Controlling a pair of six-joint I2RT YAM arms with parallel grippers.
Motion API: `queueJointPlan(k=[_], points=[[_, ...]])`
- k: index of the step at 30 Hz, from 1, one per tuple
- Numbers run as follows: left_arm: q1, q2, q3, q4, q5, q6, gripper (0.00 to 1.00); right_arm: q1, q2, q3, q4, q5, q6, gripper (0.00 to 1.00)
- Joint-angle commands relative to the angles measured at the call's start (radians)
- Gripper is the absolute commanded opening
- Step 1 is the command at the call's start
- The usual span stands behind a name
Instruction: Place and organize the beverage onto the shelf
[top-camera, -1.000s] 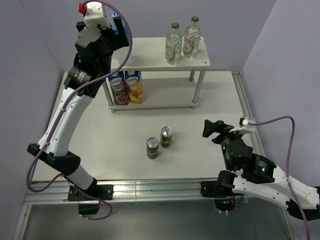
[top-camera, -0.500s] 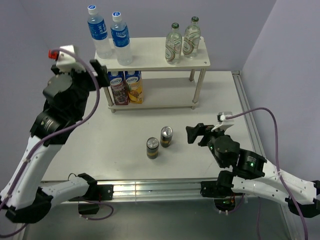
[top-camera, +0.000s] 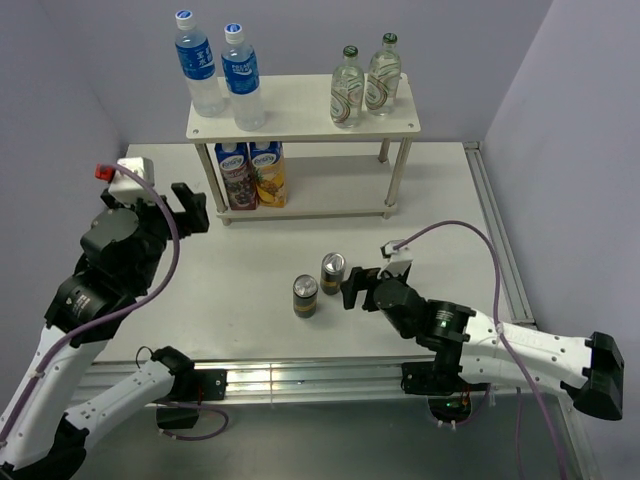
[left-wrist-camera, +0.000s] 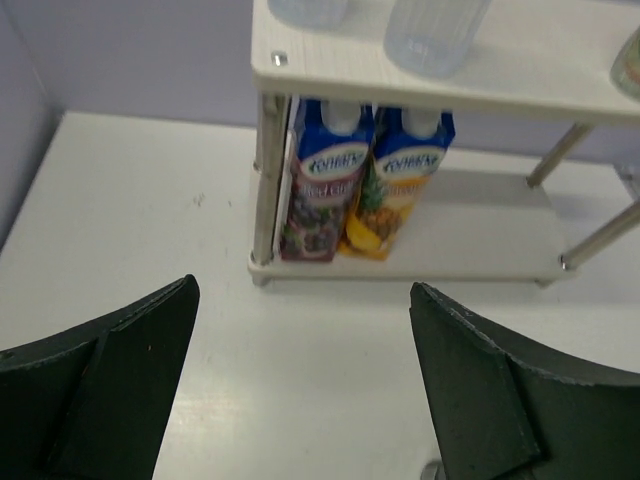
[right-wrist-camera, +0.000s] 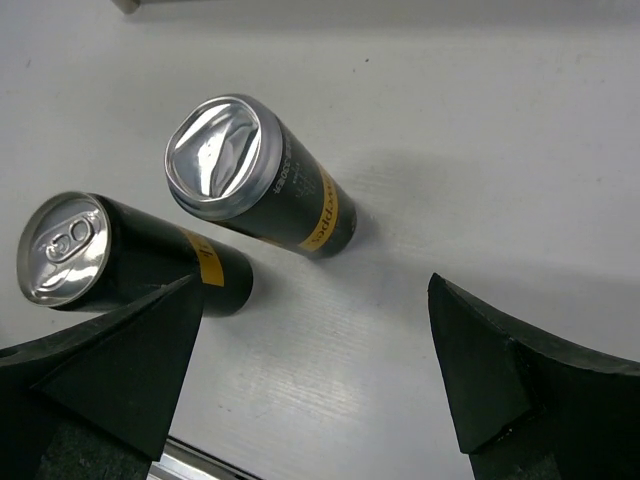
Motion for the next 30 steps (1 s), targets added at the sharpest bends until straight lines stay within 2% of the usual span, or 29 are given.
queueJointPlan(k=[1,9,14,24,25,26,29,30], points=[[-0.004,-0.045,-0.091,-0.018,0.084,-0.080,0.92,0.015,0.065,-0.018,0.155,-0.004,0.031,1.00],[-0.005,-0.141,-0.318,0.022,0.181,-0.188,0.89,0.018,0.217,-0.023,0.273,0.037,0.003,1.00],[-0.005,-0.201,-0.444,0.051,0.209,-0.231,0.87,0.018,0.353,-0.026,0.427,0.079,-0.007,1.00],[-0.013,-0.184,-0.464,0.052,0.149,-0.209,0.86,0.016,0.596,-0.043,0.753,0.252,-0.069,0.97],[-0.013,-0.180,-0.467,0.059,0.155,-0.206,0.86,0.015,0.612,-0.044,0.774,0.269,-0.072,0.94],[-0.014,-0.175,-0.469,0.062,0.157,-0.206,0.86,0.015,0.641,-0.046,0.805,0.292,-0.072,0.81],[-0.013,-0.169,-0.470,0.058,0.141,-0.203,0.86,0.016,0.686,-0.044,0.846,0.356,-0.083,0.62],[-0.013,-0.170,-0.470,0.059,0.140,-0.200,0.86,0.015,0.691,-0.046,0.860,0.379,-0.089,0.59]])
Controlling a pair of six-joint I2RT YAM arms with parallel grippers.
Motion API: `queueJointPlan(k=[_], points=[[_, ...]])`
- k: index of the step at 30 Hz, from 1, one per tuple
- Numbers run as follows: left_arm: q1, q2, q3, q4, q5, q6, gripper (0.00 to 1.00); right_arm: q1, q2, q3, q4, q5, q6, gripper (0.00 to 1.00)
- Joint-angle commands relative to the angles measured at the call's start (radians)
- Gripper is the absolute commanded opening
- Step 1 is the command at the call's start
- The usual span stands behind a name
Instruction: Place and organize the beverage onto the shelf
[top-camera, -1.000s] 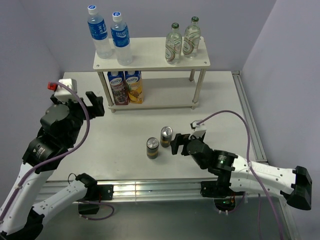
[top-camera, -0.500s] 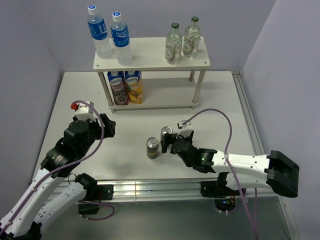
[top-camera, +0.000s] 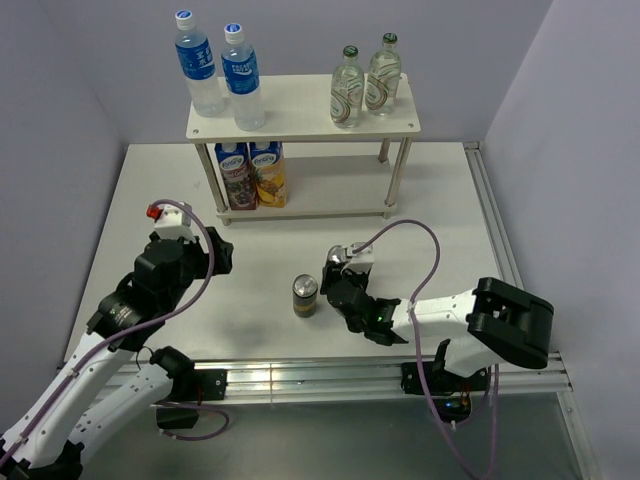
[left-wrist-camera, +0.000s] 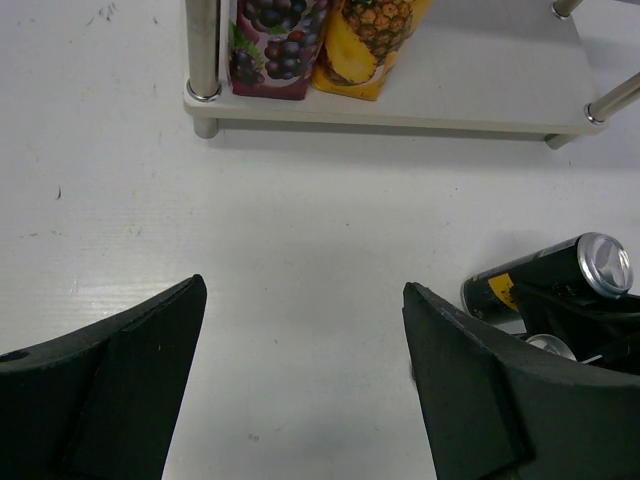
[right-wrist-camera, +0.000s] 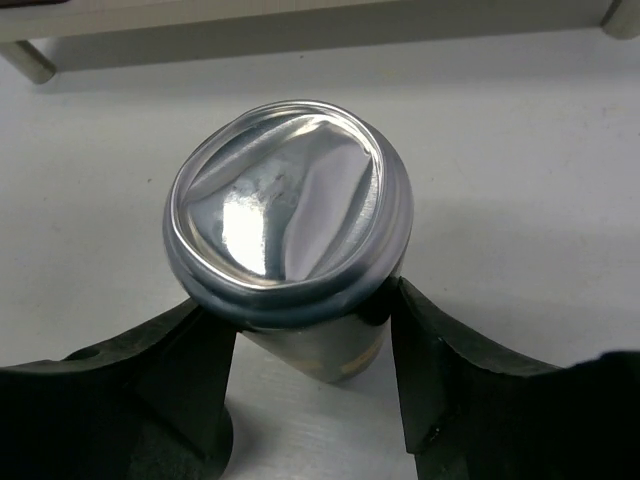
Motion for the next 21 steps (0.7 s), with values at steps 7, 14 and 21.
queueJointPlan(k=[7,14,21], points=[[-0.004,0.009,-0.008,0.051,-0.028,0.008,0.85,-0.005,-0.064,0.024,0.072,0.193,-0.051,0.19],[-0.004,-0.003,-0.011,0.052,-0.027,0.005,0.86,-0.187,-0.120,0.182,-0.007,0.091,-0.170,0.00],[-0.008,-0.022,-0.011,0.046,-0.033,-0.001,0.85,-0.419,0.035,0.384,0.013,-0.072,-0.236,0.00]])
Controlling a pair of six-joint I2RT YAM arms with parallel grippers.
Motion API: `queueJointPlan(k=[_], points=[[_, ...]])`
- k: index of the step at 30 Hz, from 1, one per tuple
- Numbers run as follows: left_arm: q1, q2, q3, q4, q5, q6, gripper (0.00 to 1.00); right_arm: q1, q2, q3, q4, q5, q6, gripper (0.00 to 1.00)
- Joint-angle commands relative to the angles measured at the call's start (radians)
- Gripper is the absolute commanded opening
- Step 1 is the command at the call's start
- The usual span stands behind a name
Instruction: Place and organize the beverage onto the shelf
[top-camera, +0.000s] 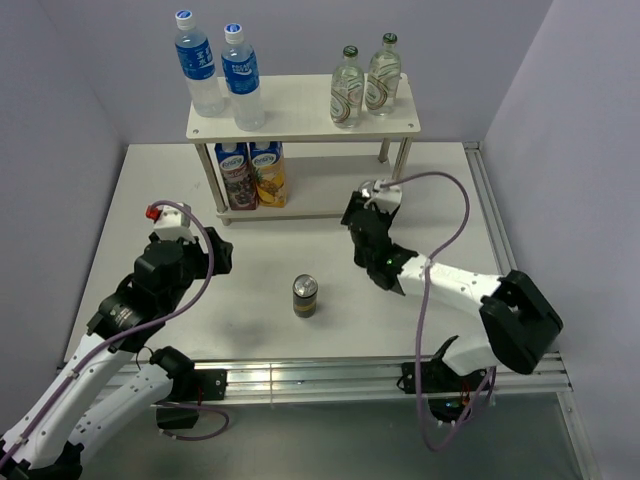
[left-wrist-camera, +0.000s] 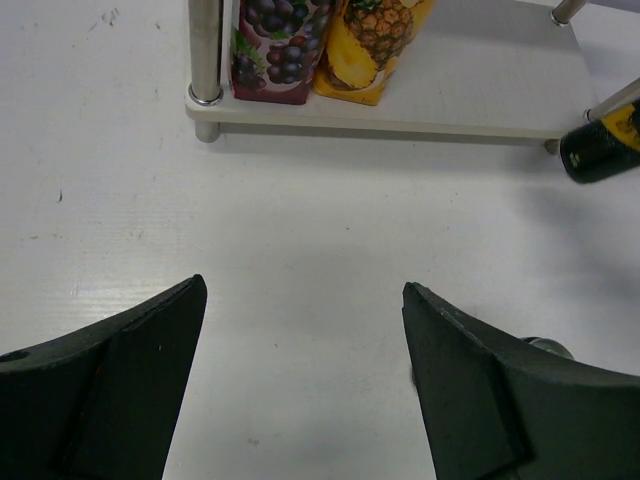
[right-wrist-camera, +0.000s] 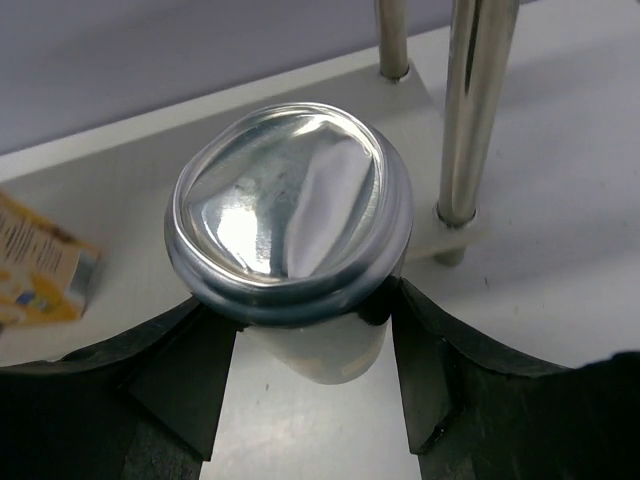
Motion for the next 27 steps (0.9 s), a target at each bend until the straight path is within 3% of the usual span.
queueJointPlan(k=[1,13,25,26,27], points=[[-0.008,-0.020,-0.001,0.032,-0.024,0.000,0.85,-0.078,0.084,0.138,0.079,-0.065,-0.070,0.00],[-0.014,-0.009,0.001,0.033,-0.021,0.000,0.85,-0.242,0.331,0.356,0.094,-0.162,-0.105,0.00],[-0.012,0.003,-0.001,0.032,-0.025,-0.003,0.85,-0.256,0.425,0.412,0.111,-0.149,-0.164,0.00],[-0.012,0.003,0.001,0.032,-0.027,-0.003,0.85,-0.256,0.428,0.415,0.107,-0.151,-0.165,0.04],[-0.014,0.003,0.001,0.032,-0.028,-0.004,0.85,-0.256,0.427,0.413,0.093,-0.157,-0.161,0.32]])
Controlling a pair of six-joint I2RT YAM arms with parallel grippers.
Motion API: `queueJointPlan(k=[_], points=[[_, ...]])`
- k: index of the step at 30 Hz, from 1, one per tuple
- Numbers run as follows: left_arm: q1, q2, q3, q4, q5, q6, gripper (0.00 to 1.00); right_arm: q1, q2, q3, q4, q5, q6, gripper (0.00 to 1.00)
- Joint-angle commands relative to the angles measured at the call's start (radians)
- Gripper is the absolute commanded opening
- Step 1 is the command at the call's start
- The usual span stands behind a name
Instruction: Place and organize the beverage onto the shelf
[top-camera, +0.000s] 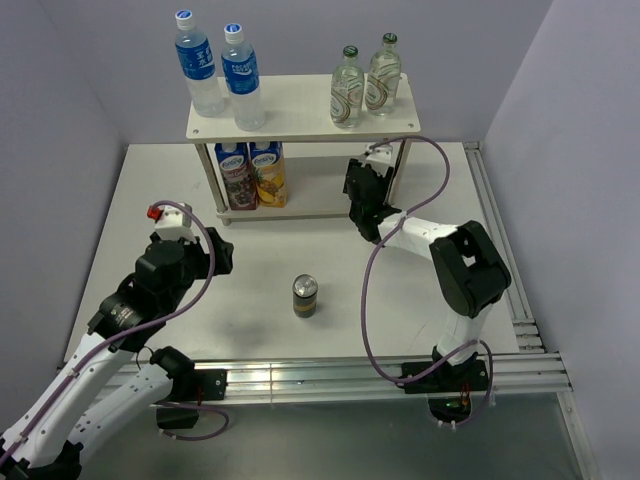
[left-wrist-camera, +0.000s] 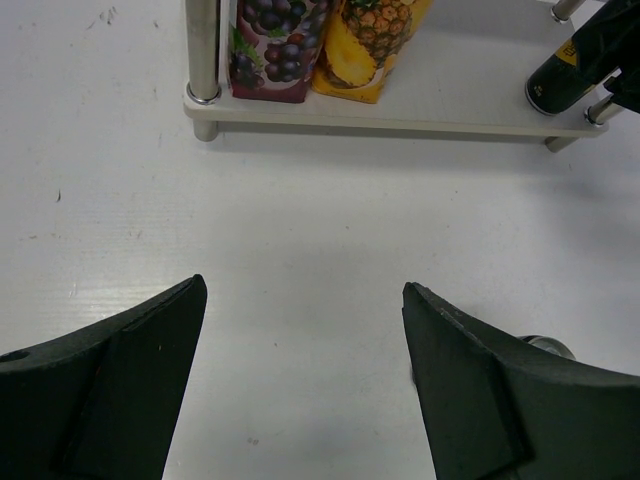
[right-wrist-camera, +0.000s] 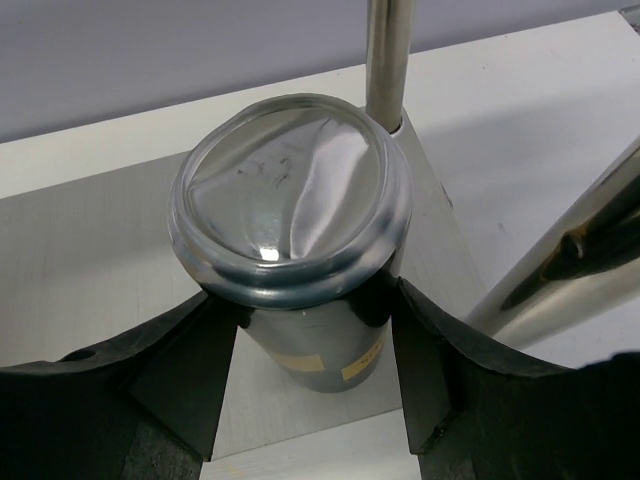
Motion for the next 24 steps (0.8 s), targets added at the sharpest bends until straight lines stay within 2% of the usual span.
queueJointPlan(k=[1,2,3,11,17,24], points=[[-0.003,-0.001,0.001,0.031,-0.023,-0.002,0.85,0.000,0.002,0.053,0.061,0.009,-0.012,0.53],[-0.003,-0.001,-0.001,0.030,-0.023,-0.005,0.85,-0.002,-0.001,0.040,0.064,0.009,-0.009,0.68],[-0.005,0.002,0.001,0.030,-0.024,-0.004,0.85,0.000,-0.013,0.034,0.064,0.004,-0.003,0.99],[-0.005,0.005,0.001,0.027,-0.035,-0.008,0.85,0.006,-0.107,-0.063,0.067,0.000,0.015,1.00],[-0.003,0.015,0.001,0.031,-0.031,-0.005,0.86,0.041,-0.243,-0.175,0.039,0.012,0.051,1.00],[-0.008,0.049,0.009,0.019,-0.023,-0.015,0.86,0.127,-0.520,-0.316,-0.075,0.056,0.115,1.00]])
